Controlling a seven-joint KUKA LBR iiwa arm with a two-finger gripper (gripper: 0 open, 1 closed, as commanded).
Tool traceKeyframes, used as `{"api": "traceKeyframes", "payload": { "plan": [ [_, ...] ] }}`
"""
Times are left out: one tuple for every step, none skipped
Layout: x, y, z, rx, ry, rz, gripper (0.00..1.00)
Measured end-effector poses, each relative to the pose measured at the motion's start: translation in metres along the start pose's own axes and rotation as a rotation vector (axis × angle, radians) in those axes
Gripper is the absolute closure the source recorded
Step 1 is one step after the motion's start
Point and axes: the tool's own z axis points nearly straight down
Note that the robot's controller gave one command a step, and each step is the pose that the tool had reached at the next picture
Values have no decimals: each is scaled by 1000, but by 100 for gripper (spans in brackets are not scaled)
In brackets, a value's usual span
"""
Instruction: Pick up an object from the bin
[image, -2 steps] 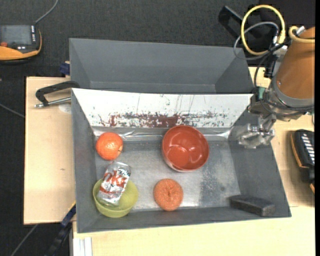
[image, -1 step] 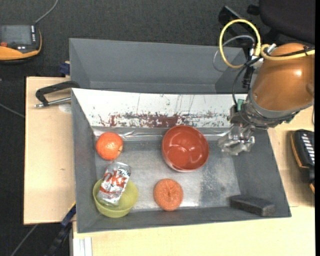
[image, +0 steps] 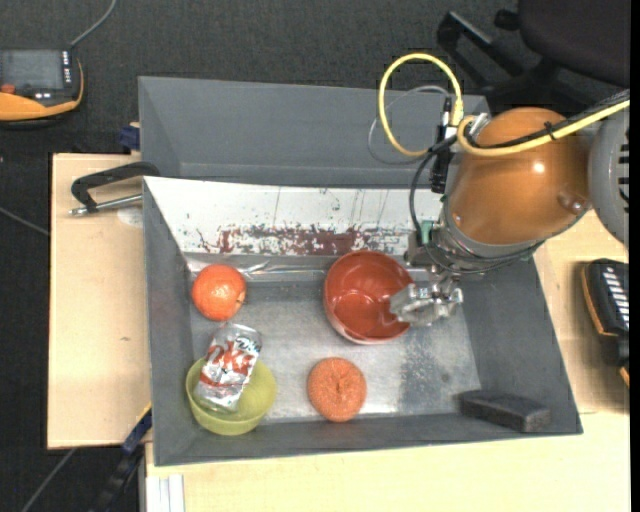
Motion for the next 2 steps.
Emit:
{"api": "traceKeyframes", "payload": {
  "plan": [
    [-5, -4, -54, 9, -3, -198, 100],
    [-55, 31, -49, 9, -5, -363, 100]
  ]
}}
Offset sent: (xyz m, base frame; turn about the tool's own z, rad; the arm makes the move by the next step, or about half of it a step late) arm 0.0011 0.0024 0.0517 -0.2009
